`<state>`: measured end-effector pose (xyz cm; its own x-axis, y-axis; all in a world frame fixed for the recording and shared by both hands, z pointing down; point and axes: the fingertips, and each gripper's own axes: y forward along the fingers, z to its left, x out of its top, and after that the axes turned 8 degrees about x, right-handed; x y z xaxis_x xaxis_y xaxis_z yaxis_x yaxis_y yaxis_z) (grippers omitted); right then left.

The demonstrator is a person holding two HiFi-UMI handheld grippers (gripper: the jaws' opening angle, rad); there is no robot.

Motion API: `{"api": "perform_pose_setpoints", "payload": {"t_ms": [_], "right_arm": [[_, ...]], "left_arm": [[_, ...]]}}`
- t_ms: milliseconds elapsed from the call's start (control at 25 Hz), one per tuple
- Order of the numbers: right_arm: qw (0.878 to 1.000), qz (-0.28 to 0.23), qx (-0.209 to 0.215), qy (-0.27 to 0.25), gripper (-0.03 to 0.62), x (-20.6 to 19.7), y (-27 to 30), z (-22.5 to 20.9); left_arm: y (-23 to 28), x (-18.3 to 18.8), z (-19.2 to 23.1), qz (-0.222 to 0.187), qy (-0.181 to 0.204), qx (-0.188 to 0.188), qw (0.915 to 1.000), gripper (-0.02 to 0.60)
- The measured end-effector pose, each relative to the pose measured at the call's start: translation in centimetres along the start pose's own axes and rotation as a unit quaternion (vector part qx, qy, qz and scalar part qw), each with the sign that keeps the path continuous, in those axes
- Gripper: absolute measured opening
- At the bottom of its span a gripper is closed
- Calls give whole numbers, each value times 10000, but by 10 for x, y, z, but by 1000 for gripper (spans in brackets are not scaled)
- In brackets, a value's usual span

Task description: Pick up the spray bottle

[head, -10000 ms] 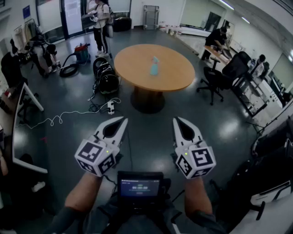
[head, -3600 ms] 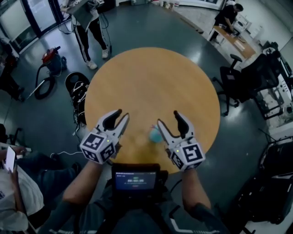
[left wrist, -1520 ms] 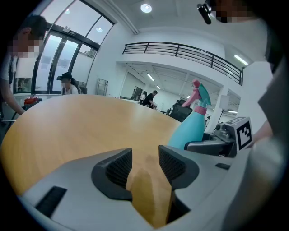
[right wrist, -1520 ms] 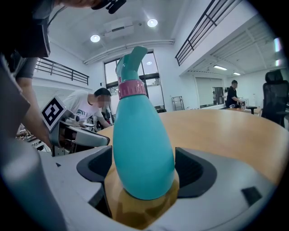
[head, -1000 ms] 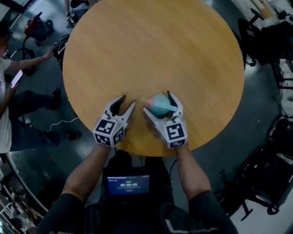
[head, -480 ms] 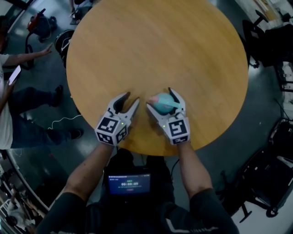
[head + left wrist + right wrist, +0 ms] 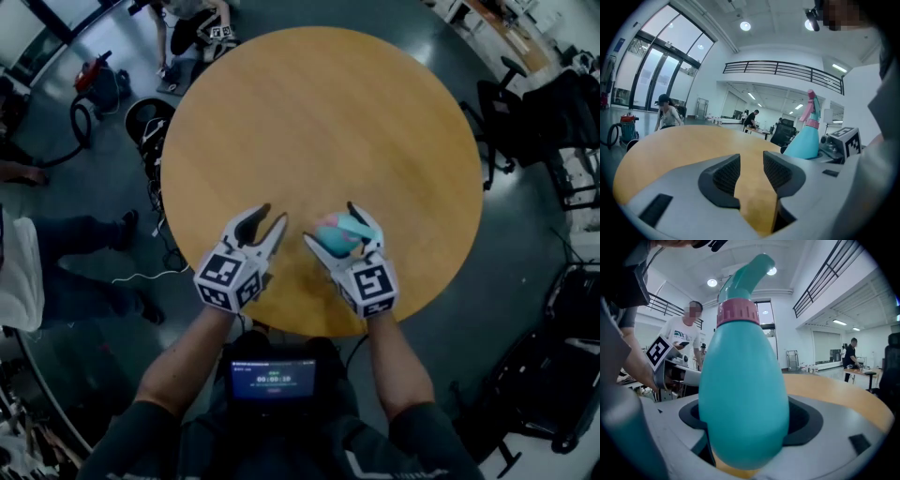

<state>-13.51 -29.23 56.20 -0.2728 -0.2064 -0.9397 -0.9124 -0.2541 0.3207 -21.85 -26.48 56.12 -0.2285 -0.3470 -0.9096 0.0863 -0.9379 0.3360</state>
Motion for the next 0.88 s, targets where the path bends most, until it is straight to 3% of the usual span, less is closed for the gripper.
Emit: {"api": "perform_pose_setpoints", "payload": {"t_ms": [240, 520, 640, 880], "right_arm": [[9999, -133, -58, -18, 443, 56, -16, 9], [9985, -437, -170, -298, 443, 116, -42, 17], [9980, -516, -207, -315, 443, 132, -48, 23], [9968, -603, -279, -450, 443, 141, -57, 34]], "left_arm": [[-23, 51, -13, -277, 97, -336, 9990, 161], [-53, 99, -26, -703, 208, -473, 9962, 132], [-61, 111, -29, -801, 202, -484, 9954, 9], [-74, 117, -37, -910, 218, -558, 9941, -3]]}}
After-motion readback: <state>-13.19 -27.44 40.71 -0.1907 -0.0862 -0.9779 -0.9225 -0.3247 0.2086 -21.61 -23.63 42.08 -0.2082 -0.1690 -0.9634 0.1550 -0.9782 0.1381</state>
